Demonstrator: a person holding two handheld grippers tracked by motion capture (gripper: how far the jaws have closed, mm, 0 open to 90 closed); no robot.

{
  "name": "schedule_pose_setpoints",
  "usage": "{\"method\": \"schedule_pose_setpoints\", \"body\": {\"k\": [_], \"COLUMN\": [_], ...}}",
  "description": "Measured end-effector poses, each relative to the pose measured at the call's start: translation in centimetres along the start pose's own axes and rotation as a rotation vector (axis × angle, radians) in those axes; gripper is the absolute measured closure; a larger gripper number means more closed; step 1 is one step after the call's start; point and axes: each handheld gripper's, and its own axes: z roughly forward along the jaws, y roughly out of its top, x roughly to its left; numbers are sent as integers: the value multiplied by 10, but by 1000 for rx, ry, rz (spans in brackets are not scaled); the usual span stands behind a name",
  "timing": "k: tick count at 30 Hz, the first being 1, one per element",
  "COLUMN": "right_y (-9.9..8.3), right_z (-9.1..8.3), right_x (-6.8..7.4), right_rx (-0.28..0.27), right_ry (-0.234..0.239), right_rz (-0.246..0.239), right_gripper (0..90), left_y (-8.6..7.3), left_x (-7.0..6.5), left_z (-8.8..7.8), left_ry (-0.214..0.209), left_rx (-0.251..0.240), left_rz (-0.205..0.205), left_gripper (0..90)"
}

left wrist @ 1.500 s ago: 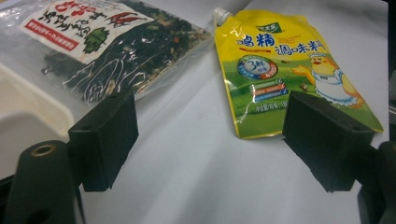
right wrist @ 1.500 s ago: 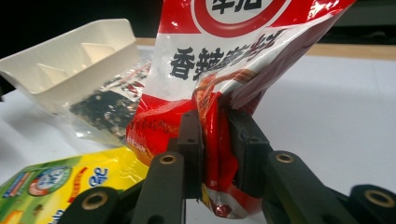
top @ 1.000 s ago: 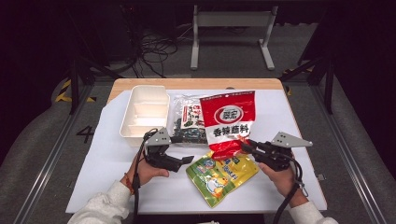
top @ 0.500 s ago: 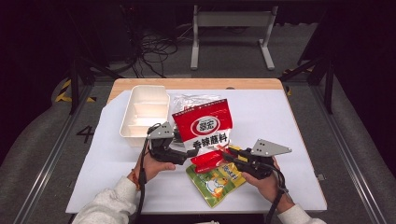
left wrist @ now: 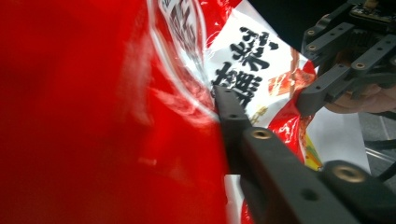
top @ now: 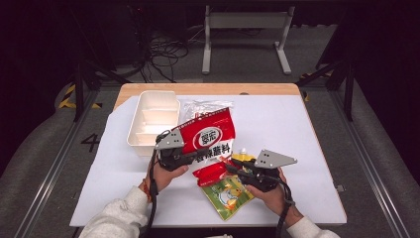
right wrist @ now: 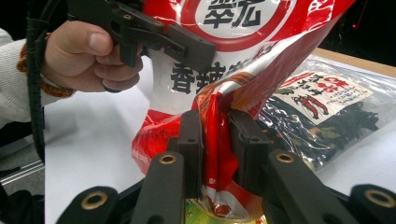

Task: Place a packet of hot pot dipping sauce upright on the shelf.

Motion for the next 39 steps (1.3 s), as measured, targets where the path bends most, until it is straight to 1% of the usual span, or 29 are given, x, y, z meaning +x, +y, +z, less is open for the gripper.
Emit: {"method": "schedule_pose_setpoints", "body": {"k": [1,3,5,6,7,8,9,10,11,13,15,16,17,18,19,21,23,25,27,28,30,31,32,33,38,39], "right_y": [0,1,2,2,2,2,2,3,3,3,3,3,3,3,3,3,3,2,2,2,1,0,-1,-2,-6,-7], "right_z": [1,3,5,6,7,8,8,9,10,10,10,10,9,9,8,4,0,-5,-9,-11,-15,-16,-18,-20,-29,-31], "right_x": [0,0,0,0,1,2,2,2,3,2,1,1,0,-1,-1,-3,-5,-8,-9,-10,-11,-11,-12,-13,-18,-19], "right_rx": [0,1,6,12,17,16,16,18,22,28,30,30,33,33,29,24,26,19,18,18,16,17,22,24,23,22], "right_ry": [-3,-8,-14,-16,-20,-19,-19,-20,-22,-23,-30,-30,-34,-35,-36,-46,-50,-56,-61,-68,-76,-78,-84,-88,-116,-120], "right_rz": [1,5,9,1,-2,-4,-2,2,3,3,17,17,28,30,31,37,53,62,63,63,63,66,66,65,86,88], "right_gripper": [748,745,739,737,734,731,728,721,698,665,611,611,575,566,540,473,448,428,420,418,413,407,404,404,403,403], "left_y": [0,1,3,5,6,7,8,10,11,13,16,16,17,19,20,24,28,32,35,37,40,42,44,46,53,55], "left_x": [0,2,3,2,3,2,2,2,3,2,2,2,3,2,3,2,2,3,5,7,10,13,17,20,35,38], "left_z": [0,-2,-4,-5,-6,-7,-8,-9,-10,-12,-13,-13,-14,-14,-15,-16,-19,-21,-24,-26,-29,-32,-34,-37,-51,-54], "left_ry": [5,14,12,17,19,14,20,17,9,15,14,14,18,22,20,29,25,37,37,46,49,61,63,69,100,105], "left_rx": [-1,-1,-16,-14,-24,-27,-33,-31,-36,-35,-39,-39,-39,-40,-49,-55,-60,-62,-67,-71,-72,-66,-70,-69,-83,-87], "left_rz": [-3,8,2,5,16,9,17,27,27,39,45,45,51,56,52,61,72,88,88,93,98,104,106,105,99,104], "left_gripper": [899,899,900,900,900,900,900,900,900,900,900,900,900,900,900,900,900,900,900,900,900,900,900,900,900,900]}}
